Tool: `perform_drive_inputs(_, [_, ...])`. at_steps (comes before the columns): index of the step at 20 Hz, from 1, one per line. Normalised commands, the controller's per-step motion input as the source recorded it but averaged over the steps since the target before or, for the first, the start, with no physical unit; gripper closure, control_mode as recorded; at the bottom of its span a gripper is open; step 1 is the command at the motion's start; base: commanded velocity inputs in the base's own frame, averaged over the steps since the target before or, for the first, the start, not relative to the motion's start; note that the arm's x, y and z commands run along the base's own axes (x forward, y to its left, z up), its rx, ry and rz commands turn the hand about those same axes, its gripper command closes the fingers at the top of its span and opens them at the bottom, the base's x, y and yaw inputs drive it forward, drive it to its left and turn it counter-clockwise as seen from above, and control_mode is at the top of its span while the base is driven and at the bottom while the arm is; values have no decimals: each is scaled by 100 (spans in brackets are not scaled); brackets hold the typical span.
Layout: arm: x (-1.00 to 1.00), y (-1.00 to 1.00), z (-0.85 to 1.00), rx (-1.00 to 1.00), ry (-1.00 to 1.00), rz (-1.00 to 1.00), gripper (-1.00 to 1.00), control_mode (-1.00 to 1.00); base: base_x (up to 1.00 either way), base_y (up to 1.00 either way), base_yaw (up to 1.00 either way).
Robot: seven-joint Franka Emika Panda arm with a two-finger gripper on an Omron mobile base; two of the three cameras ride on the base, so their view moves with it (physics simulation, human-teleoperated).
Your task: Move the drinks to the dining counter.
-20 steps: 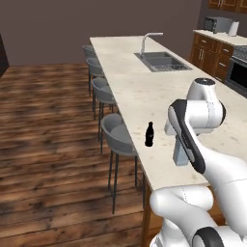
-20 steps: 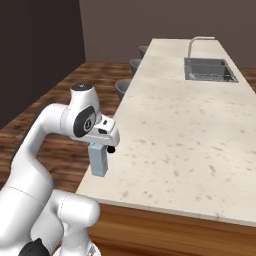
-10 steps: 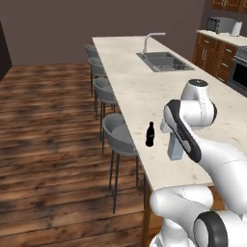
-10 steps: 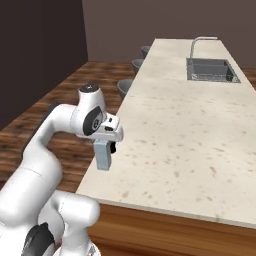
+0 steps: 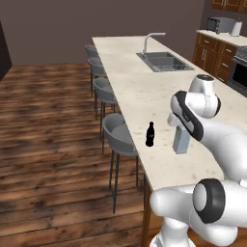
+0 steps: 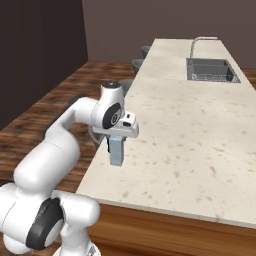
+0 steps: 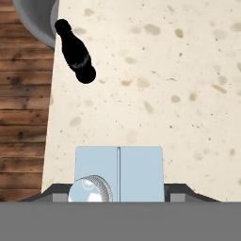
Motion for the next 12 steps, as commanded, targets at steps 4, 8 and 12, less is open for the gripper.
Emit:
perform_drive_inputs(4, [36, -12, 0, 0, 9, 0, 100, -100, 0, 0, 0])
perform_drive_inputs(8, [58, -4, 0, 0, 1, 0, 100, -100, 0, 0, 0])
perform_drive_inputs(12, [60, -3, 0, 0, 1, 0, 100, -100, 0, 0, 0])
